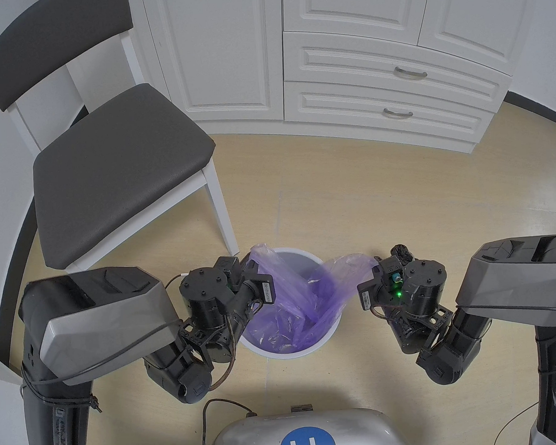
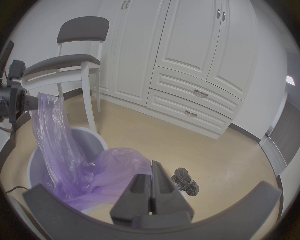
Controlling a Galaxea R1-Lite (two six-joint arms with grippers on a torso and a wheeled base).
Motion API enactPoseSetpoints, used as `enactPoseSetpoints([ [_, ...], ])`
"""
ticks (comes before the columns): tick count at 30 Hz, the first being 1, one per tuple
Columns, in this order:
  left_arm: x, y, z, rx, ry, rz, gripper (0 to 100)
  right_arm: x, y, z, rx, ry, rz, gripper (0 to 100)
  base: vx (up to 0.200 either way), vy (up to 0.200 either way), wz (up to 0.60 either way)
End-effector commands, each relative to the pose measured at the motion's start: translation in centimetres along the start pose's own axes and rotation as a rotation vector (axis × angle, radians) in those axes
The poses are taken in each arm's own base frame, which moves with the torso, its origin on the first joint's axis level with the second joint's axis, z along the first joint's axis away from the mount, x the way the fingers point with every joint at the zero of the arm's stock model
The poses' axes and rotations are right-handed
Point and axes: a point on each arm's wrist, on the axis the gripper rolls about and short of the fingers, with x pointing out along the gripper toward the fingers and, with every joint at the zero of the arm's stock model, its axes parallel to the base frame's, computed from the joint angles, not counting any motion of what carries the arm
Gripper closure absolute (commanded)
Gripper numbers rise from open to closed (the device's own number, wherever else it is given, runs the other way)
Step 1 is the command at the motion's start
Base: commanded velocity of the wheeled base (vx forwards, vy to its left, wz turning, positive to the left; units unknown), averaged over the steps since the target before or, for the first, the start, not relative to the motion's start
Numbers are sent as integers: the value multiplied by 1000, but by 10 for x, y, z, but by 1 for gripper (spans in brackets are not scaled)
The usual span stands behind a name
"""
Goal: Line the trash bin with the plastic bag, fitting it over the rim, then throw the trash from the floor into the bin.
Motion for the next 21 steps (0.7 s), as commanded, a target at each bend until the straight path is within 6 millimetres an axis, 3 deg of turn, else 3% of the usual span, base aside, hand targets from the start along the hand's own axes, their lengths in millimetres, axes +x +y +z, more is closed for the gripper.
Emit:
enactPoseSetpoints([
  [1, -4, 8, 3, 34, 9, 16, 100, 0, 2, -3, -7, -1, 2, 100, 0, 0, 0],
  [9, -34, 16, 22, 75, 45, -54, 100, -2, 5, -3, -8, -1, 6, 100, 0, 0, 0],
  [17, -45, 17, 16, 120, 88, -63, 100, -16, 9, -8, -63, 29, 47, 100, 0, 0, 0],
  [21, -50, 17, 14, 152, 101, -66, 100, -22, 9, 4, -47, -1, 72, 100, 0, 0, 0],
])
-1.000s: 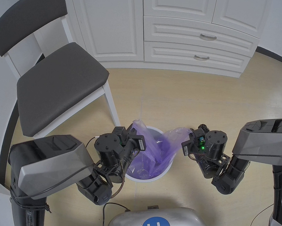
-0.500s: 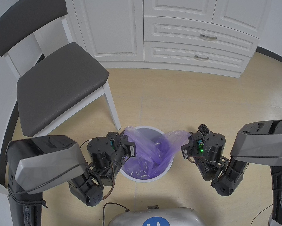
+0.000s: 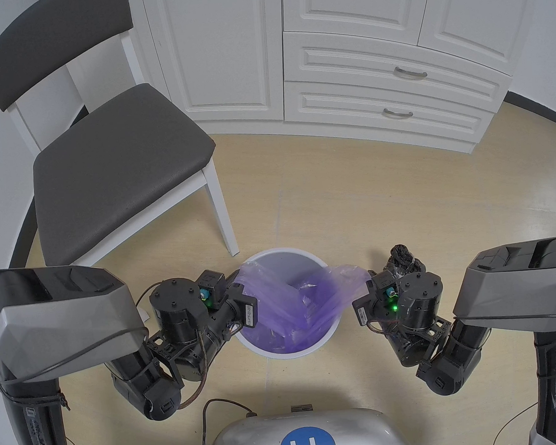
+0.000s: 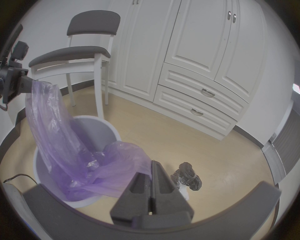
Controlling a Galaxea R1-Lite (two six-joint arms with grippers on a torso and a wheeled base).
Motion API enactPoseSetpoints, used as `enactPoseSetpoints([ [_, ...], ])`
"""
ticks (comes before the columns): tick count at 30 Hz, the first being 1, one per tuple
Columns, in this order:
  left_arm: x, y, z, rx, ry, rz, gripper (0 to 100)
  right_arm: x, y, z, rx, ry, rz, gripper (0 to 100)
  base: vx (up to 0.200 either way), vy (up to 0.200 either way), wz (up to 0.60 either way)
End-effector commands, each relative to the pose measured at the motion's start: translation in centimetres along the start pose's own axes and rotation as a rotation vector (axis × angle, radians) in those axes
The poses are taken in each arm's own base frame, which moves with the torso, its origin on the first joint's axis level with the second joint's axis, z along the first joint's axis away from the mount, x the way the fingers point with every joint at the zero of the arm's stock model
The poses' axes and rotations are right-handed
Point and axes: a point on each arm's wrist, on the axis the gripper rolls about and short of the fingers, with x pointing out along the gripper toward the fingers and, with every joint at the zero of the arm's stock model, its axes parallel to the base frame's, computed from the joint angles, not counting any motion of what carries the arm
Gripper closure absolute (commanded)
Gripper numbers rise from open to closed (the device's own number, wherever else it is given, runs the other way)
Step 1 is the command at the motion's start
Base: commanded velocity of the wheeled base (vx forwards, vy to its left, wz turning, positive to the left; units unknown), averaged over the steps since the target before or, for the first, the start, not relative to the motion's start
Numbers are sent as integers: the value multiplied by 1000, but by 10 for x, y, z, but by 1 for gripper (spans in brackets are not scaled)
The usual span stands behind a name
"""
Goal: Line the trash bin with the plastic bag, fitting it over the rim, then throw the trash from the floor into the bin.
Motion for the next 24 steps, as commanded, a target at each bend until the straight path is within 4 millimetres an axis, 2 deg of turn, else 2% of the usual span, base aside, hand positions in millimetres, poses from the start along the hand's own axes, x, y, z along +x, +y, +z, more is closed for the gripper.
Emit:
enactPoseSetpoints([
  [1, -7, 0, 1, 27, 8, -2, 100, -10, 0, 16, 25, -51, 18, 100, 0, 0, 0],
  [5, -11, 1, 10, 34, -8, -3, 100, -11, -1, 22, 61, -67, 18, 100, 0, 0, 0],
  [10, -9, 1, 6, 33, 53, -5, 100, -14, 1, 27, 99, -65, 32, 100, 0, 0, 0],
  [15, -10, 1, 12, -1, 83, -5, 100, -21, -1, 45, 182, -29, 61, 100, 0, 0, 0],
  [19, -11, 2, 24, -57, 139, 0, 100, -25, -5, 67, 299, 65, 108, 100, 0, 0, 0],
  [24, -8, 8, 27, -76, 162, 19, 100, -26, -10, 82, 404, 118, 183, 100, 0, 0, 0],
])
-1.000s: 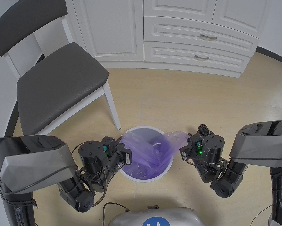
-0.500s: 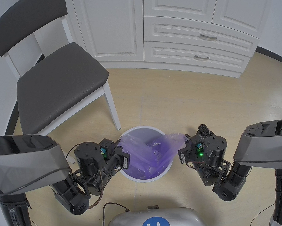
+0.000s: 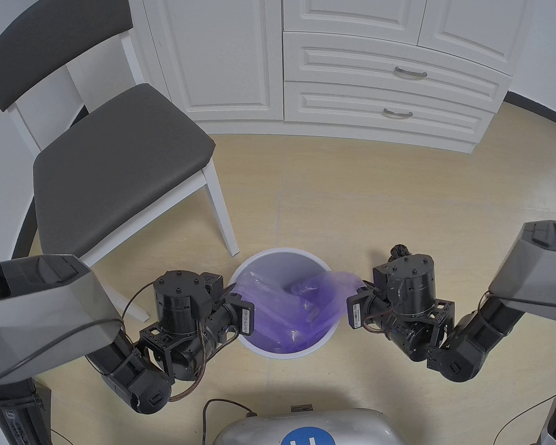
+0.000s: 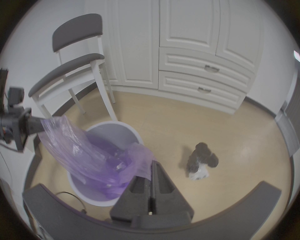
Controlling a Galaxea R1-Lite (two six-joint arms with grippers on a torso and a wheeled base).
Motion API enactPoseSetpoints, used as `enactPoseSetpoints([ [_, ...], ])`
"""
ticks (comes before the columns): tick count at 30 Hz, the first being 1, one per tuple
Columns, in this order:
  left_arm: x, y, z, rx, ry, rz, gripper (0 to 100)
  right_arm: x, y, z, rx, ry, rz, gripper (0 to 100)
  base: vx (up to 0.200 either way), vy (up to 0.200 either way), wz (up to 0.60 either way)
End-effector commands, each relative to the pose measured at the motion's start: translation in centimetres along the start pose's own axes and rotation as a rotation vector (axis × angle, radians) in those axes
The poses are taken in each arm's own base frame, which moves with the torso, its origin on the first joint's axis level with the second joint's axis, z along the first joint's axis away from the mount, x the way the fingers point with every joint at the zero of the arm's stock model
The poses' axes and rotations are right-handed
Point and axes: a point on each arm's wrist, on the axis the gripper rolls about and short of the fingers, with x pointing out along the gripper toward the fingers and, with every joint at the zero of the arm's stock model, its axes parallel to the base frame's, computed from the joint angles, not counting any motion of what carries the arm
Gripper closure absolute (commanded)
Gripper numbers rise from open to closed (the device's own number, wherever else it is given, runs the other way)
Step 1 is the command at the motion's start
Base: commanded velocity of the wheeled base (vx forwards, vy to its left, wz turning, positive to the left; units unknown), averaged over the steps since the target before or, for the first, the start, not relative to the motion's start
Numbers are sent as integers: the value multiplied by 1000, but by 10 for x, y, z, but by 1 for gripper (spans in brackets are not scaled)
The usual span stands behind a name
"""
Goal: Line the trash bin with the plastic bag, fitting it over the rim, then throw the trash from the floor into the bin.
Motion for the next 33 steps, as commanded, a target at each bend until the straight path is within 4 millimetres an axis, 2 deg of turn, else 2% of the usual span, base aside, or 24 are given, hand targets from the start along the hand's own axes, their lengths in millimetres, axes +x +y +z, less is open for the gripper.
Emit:
enactPoseSetpoints([
  [1, -2, 7, 19, -46, -17, 19, 100, -16, -2, 50, 169, -56, 93, 100, 0, 0, 0],
  [8, 3, 17, 23, -68, -24, 47, 100, -19, -11, 71, 327, 58, 183, 100, 0, 0, 0],
  [13, 8, 24, 29, -110, 15, 67, 100, -15, -19, 76, 373, 131, 201, 100, 0, 0, 0],
  [19, 10, 39, 39, -173, 91, 96, 100, -1, -38, 70, 379, 149, 162, 100, 0, 0, 0],
  [20, 10, 48, 38, -179, 129, 87, 100, 2, -43, 68, 377, 159, 153, 100, 0, 0, 0],
  [23, 9, 59, 37, -190, 161, 72, 100, 7, -49, 64, 361, 171, 139, 100, 0, 0, 0],
  [27, 7, 74, 38, -196, 173, 91, 100, 13, -64, 55, 294, 193, 99, 100, 0, 0, 0],
  [33, 0, 91, 37, -152, 198, 112, 100, 11, -85, 34, 141, 256, 55, 100, 0, 0, 0],
])
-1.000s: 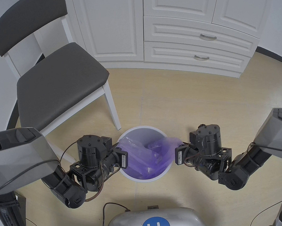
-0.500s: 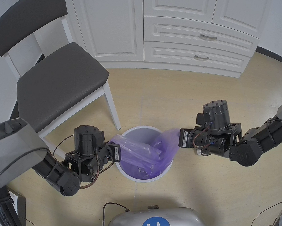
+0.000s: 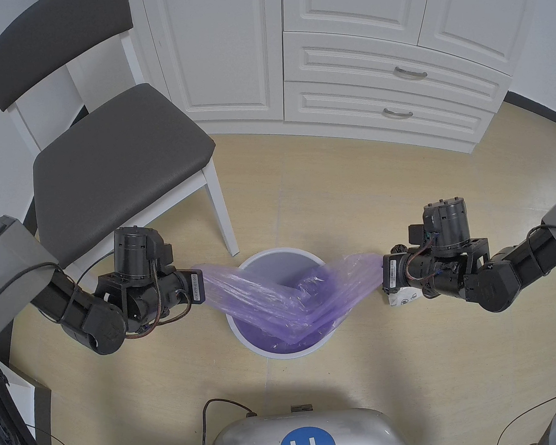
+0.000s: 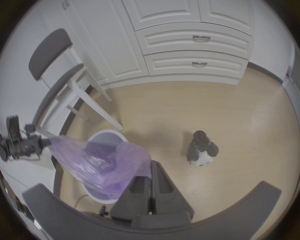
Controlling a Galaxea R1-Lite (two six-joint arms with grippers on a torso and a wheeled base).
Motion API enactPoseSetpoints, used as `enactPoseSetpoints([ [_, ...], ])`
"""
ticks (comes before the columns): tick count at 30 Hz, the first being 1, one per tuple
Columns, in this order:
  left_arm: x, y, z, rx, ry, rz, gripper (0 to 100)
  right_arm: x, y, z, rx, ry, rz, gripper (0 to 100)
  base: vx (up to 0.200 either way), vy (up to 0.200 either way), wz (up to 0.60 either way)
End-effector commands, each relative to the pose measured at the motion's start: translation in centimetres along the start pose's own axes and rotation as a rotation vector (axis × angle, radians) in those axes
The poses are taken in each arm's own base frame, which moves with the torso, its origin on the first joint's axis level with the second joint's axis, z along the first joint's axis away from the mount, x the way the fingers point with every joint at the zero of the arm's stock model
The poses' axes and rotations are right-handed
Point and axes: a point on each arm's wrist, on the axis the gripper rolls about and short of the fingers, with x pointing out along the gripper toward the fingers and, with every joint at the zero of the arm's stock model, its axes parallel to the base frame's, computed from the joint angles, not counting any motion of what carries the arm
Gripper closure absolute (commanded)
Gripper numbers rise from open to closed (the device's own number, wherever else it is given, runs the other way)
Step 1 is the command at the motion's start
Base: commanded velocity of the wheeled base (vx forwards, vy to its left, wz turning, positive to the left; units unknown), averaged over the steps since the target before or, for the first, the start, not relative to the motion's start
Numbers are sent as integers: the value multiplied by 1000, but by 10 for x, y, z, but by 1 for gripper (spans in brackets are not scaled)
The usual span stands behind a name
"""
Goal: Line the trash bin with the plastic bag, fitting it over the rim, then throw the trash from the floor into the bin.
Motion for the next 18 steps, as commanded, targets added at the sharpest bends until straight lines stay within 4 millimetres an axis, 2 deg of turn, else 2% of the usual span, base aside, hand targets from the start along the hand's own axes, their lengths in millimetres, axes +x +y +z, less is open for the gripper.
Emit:
enactPoseSetpoints([
  [1, -6, 15, 3, 25, 7, 16, 100, 2, -20, -15, -61, 58, -53, 100, 0, 0, 0],
  [7, -8, 22, -5, 68, 40, -2, 100, -1, -30, -29, -148, 111, -73, 100, 0, 0, 0],
  [14, -9, 43, -14, 158, 76, 48, 100, -2, -61, -47, -309, 183, -142, 100, 0, 0, 0],
  [18, -13, 47, -17, 186, 83, 30, 100, -3, -65, -53, -359, 175, -142, 100, 0, 0, 0],
])
